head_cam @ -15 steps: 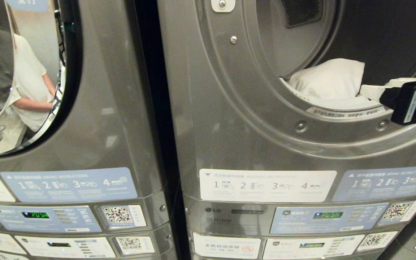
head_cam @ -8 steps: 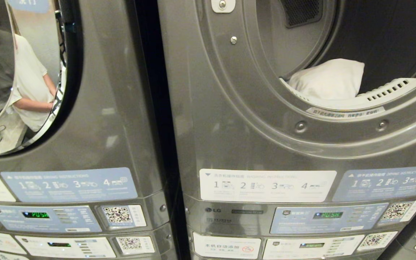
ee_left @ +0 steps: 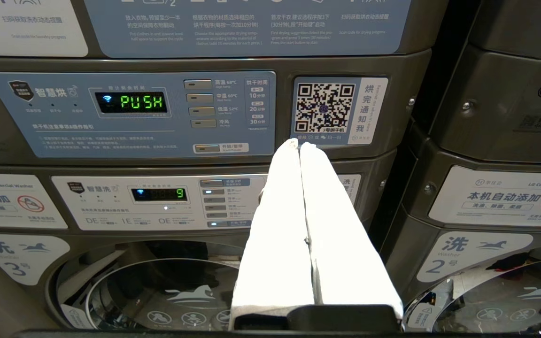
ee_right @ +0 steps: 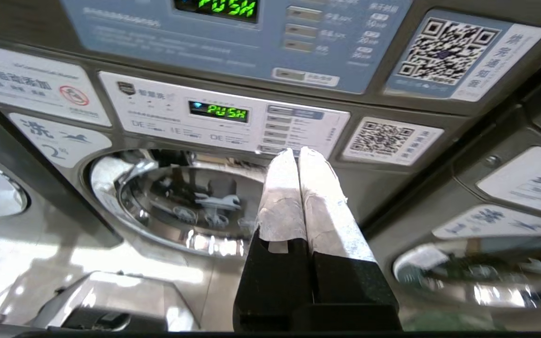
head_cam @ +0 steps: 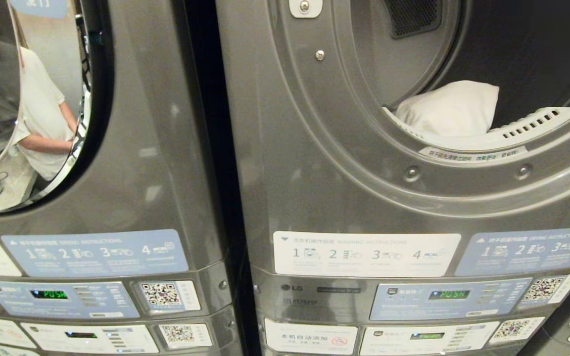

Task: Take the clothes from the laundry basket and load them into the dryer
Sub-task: Close the dryer

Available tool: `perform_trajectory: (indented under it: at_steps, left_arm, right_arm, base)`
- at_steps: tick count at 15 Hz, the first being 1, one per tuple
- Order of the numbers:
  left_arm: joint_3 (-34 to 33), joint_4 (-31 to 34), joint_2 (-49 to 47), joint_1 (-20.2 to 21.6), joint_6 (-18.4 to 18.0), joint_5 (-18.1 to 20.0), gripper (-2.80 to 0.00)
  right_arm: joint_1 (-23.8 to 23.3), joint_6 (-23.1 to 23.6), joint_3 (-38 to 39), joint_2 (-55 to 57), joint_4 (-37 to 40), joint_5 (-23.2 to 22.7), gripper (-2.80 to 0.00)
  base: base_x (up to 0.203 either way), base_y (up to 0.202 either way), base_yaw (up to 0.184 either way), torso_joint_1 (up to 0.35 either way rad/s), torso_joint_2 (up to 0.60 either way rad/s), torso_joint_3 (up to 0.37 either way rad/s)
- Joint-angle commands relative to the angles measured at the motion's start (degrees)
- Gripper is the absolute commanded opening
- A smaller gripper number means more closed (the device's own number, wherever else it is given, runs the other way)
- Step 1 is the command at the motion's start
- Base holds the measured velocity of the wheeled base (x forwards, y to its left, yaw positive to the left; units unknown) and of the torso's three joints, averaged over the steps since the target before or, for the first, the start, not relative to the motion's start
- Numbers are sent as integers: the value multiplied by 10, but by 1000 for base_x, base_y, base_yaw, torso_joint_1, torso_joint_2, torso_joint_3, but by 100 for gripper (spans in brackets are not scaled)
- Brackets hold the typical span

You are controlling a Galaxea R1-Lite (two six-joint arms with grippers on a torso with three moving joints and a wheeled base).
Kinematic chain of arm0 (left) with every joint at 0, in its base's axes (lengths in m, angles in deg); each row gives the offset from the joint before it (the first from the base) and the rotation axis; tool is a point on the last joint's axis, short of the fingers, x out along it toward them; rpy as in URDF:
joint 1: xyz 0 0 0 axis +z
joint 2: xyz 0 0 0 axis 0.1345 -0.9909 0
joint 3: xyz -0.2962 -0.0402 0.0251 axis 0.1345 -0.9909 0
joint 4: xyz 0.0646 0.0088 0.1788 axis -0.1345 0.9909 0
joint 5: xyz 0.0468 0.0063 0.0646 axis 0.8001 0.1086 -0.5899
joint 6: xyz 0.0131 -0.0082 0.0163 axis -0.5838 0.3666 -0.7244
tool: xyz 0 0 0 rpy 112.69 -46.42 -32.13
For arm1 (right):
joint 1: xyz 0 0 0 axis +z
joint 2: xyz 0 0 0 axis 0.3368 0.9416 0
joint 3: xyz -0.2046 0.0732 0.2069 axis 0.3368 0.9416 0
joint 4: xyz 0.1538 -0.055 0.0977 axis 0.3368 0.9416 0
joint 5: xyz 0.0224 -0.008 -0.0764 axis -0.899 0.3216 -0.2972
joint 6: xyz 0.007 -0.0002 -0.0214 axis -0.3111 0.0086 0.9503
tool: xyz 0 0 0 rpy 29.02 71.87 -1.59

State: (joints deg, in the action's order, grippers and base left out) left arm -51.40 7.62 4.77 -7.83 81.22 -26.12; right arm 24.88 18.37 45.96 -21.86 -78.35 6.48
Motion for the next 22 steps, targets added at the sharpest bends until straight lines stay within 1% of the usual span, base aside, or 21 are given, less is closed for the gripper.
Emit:
perform_trajectory:
  at_steps: [1, 4, 7, 22]
  left_arm:
    - [0, 0, 0, 0, 0, 0, -280]
    - [0, 0, 1, 0, 0, 0, -280]
    - [0, 0, 1, 0, 0, 0, -280]
    - [0, 0, 0, 0, 0, 0, -280]
  right_arm:
    - [-27, 6, 36, -113, -6, -17, -280]
    - [-49, 9, 48, -216, -13, -31, -280]
    - [-55, -25, 52, -216, -16, -21, -280]
    - [-55, -26, 52, -216, -15, -19, -280]
  base:
    - [0, 0, 0, 0, 0, 0]
    - [0, 0, 0, 0, 0, 0]
    - [0, 0, 0, 0, 0, 0]
    - [0, 0, 0, 0, 0, 0]
